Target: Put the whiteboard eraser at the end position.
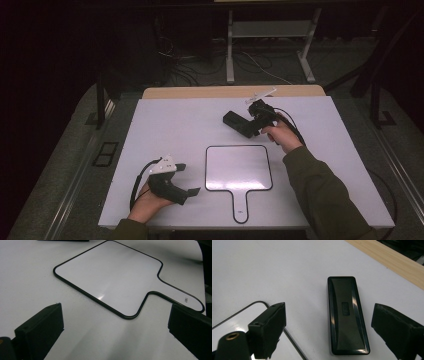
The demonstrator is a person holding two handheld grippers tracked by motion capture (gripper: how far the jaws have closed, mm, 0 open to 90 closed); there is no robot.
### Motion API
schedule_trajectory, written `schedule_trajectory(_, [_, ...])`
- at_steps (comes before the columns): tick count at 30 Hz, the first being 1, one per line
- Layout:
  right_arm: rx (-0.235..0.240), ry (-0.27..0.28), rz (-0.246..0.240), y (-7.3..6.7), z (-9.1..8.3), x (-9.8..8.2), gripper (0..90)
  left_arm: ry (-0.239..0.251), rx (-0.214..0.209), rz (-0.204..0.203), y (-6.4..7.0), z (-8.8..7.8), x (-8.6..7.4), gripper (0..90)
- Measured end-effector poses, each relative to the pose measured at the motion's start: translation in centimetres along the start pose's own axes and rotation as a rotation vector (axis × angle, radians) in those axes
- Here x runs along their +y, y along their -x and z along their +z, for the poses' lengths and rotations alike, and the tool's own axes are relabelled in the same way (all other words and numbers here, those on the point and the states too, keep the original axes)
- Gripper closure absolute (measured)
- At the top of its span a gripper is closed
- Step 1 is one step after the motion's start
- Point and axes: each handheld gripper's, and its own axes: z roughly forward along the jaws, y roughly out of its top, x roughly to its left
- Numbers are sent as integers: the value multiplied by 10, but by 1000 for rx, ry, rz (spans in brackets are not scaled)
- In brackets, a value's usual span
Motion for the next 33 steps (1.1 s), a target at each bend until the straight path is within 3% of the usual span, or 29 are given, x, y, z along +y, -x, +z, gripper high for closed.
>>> schedule_trajectory(11, [15, 48, -24, -13, -21, -21, 111, -1, 2, 4, 2, 0, 0, 0])
schedule_trajectory(23, [11, 99, 0, -24, -39, -54, 111, -3, 4, 7, 2, 0, 1, 0])
schedule_trajectory(33, [5, 141, 43, -22, -60, -85, 111, -2, 2, 10, 2, -2, 1, 0])
